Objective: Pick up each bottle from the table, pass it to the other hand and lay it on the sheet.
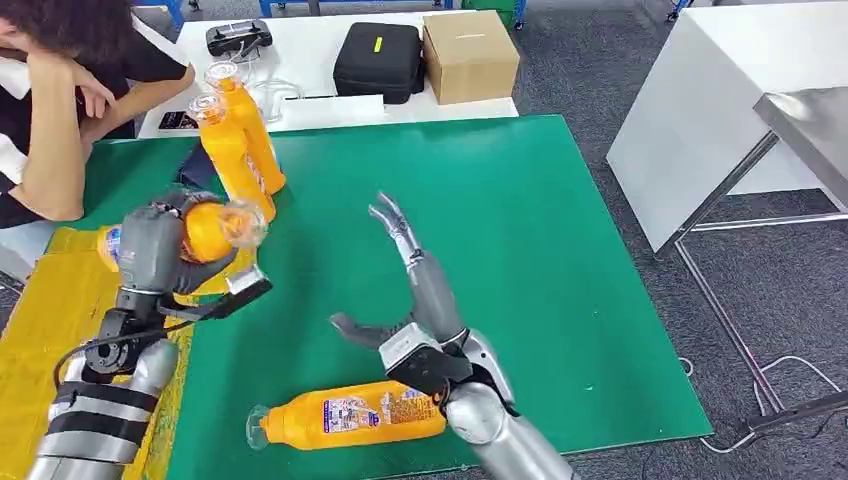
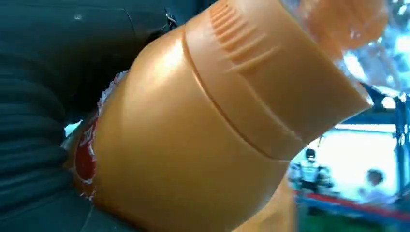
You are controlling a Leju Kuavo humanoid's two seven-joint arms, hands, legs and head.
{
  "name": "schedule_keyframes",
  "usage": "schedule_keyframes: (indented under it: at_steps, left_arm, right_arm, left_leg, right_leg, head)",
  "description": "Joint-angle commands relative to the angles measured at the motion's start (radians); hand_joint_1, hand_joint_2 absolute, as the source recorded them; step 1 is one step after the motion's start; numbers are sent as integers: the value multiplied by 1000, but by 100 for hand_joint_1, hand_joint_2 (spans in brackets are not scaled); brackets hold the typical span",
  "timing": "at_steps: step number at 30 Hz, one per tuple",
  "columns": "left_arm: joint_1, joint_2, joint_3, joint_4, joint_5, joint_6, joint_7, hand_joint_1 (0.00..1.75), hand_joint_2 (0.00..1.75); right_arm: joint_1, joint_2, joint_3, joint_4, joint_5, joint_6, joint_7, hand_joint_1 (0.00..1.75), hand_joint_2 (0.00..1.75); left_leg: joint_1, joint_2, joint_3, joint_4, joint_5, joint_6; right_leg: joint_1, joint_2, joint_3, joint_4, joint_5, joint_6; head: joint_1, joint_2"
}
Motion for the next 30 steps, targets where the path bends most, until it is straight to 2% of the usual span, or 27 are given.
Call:
schedule_keyframes:
  at_steps: [1,3,5,7,11,17,18,19,23,30]
  left_arm:
    - [-51,84,-72,272,-112,27,49,175,175]
    - [-78,135,-195,353,-151,-7,143,175,175]
    - [-107,134,-227,468,-151,4,160,175,175]
    - [-134,119,-218,577,-151,15,170,175,175]
    - [-184,79,-140,738,-139,1,190,175,175]
    - [-191,50,-90,786,-119,22,199,175,175]
    - [-191,46,-84,789,-117,21,198,40,175]
    - [-193,33,-65,797,-127,26,200,0,175]
    - [-192,19,-46,802,-123,31,186,0,175]
    - [-173,-31,46,757,-20,85,75,0,175]
  right_arm:
    - [-13,-54,-11,-44,-6,14,7,0,175]
    - [-12,-64,-3,-54,-8,16,5,0,175]
    - [-9,-72,2,-64,-9,17,4,0,175]
    - [-3,-78,4,-78,-10,16,3,0,175]
    - [1,-79,4,-80,-10,15,3,0,175]
    - [-6,-80,20,-60,0,28,7,0,175]
    - [-9,-83,26,-56,9,33,11,0,175]
    - [-21,-89,45,-43,39,50,29,0,175]
    - [-34,-95,69,-23,69,68,40,0,175]
    - [-92,-153,200,46,163,200,63,0,175]
  left_leg:
    - [2,-2,6,0,-2,-1]
    - [2,-4,6,0,-2,-2]
    - [1,-4,5,-1,-1,-1]
    - [1,-4,8,-1,-2,-2]
    - [1,-3,4,0,-1,-1]
    - [2,-3,4,0,-2,-1]
    - [2,-4,6,1,-3,-2]
    - [1,-3,5,0,-2,-1]
    - [1,-3,3,-1,-1,-1]
    - [1,-2,4,-1,-1,-1]
  right_leg:
    - [1,0,6,-1,-2,-2]
    - [1,-2,6,0,-3,-2]
    - [1,-2,5,-1,-2,-2]
    - [1,-1,9,-1,-3,-3]
    - [1,-1,5,-1,-2,-2]
    - [1,-1,5,-1,-2,-2]
    - [2,-2,7,0,-3,-2]
    - [1,-2,5,-1,-2,-2]
    - [0,-1,4,-1,-1,-1]
    - [1,0,5,-1,-1,-1]
  head:
    - [0,0]
    - [0,0]
    - [0,0]
    - [0,0]
    - [0,0]
    - [0,0]
    - [0,0]
    - [0,0]
    - [0,0]
    - [0,0]
